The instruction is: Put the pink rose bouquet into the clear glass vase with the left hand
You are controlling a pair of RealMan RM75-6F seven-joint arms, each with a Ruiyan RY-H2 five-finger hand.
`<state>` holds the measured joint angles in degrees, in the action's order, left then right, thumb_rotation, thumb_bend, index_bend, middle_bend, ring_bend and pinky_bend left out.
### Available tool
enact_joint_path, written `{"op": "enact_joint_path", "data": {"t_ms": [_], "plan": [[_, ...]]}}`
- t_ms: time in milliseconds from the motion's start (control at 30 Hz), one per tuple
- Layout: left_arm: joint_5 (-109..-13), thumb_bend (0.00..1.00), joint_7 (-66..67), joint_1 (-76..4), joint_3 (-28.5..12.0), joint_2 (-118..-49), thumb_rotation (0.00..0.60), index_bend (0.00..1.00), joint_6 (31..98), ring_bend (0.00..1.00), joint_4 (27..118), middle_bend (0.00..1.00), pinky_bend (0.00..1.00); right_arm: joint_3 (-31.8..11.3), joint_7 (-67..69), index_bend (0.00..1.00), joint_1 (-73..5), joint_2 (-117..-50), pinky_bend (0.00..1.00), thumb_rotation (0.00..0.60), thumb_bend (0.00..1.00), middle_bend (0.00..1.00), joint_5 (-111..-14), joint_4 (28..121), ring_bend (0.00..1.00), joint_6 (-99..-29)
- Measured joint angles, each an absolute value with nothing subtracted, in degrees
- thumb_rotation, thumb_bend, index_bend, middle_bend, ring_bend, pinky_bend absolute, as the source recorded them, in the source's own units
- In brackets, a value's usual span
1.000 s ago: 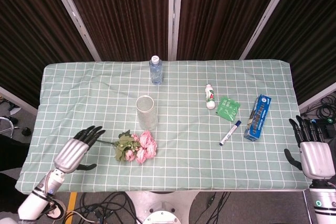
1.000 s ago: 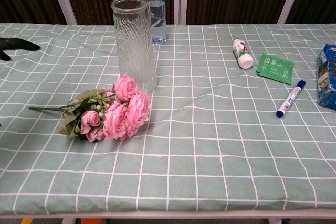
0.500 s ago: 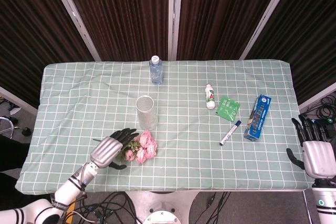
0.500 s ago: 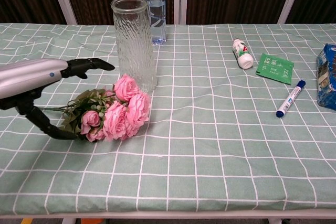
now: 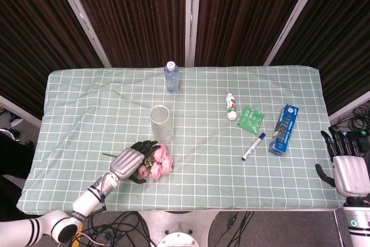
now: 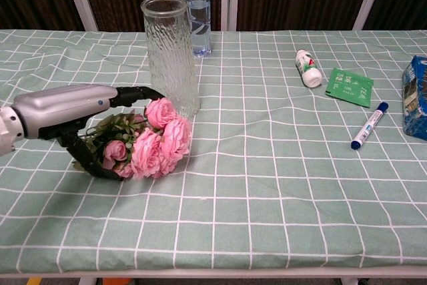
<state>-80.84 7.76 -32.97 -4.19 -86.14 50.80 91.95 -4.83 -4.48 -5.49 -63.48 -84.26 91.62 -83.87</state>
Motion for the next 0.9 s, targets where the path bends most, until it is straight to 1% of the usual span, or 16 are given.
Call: {"op": "enact_joint_path", "data": {"t_ms": [200, 300, 367, 500, 633, 733, 833, 900], "plan": [[-78.73, 0.00, 7.93, -34.68, -4.41, -86.92, 0.600, 0.00, 49.03, 0.00, 90.43, 0.00, 0.13, -4.74, -4.29, 0.00, -5.48, -63.54, 0.00, 0.600, 0.22, 0.00, -83.98, 91.42, 0.00, -83.57], [-78.39, 0.00, 8.74, -35.01, -4.48, -87.43, 0.600, 0.00, 49.28, 0.00, 89.88, 0.01, 0.17, -4.75, -4.20, 0.00, -5.49, -63.55, 0.00, 0.600, 0.22, 0.00, -83.78, 91.35, 0.00, -83.41], [-78.26, 0.00, 9.48, -35.12, -4.50, -87.92, 0.600, 0.00, 49.80, 0.03, 89.36, 0.03, 0.21, -4.75, -4.17, 0.00, -5.46, -63.53, 0.00, 0.600, 0.22, 0.00, -83.76, 91.36, 0.00, -83.44], [-78.19, 0.00, 10.57, -35.50, -4.22, -88.97, 0.600, 0.00, 50.69, 0.11, 88.13, 0.10, 0.31, -4.83, -4.12, 0.00, -5.39, -63.44, 0.00, 0.600, 0.22, 0.00, -83.60, 91.39, 0.00, -83.55], [-77.82, 0.00, 10.70, -35.96, -3.87, -89.00, 0.600, 0.00, 50.05, 0.14, 87.68, 0.12, 0.33, -4.78, -4.08, 0.00, -5.35, -63.41, 0.00, 0.600, 0.22, 0.00, -83.47, 91.41, 0.00, -83.42], [-77.09, 0.00, 11.06, -36.44, -3.71, -88.93, 0.600, 0.01, 49.54, 0.20, 87.63, 0.19, 0.39, -4.74, -4.08, 0.00, -5.36, -63.42, 0.00, 0.600, 0.22, 0.00, -83.38, 91.42, 0.00, -83.27], [-77.30, 0.00, 11.53, -36.63, -3.48, -88.92, 0.600, 0.08, 49.91, 0.28, 87.46, 0.27, 0.45, -4.74, -4.06, 0.00, -5.39, -63.38, 0.00, 0.600, 0.22, 0.00, -83.20, 91.44, 0.00, -83.10], [-77.63, 0.01, 11.56, -36.75, -3.22, -88.89, 0.600, 0.16, 50.04, 0.30, 87.45, 0.29, 0.48, -4.78, -4.01, 0.00, -5.39, -63.33, 0.00, 0.600, 0.22, 0.00, -83.06, 91.48, 0.00, -83.01]]}}
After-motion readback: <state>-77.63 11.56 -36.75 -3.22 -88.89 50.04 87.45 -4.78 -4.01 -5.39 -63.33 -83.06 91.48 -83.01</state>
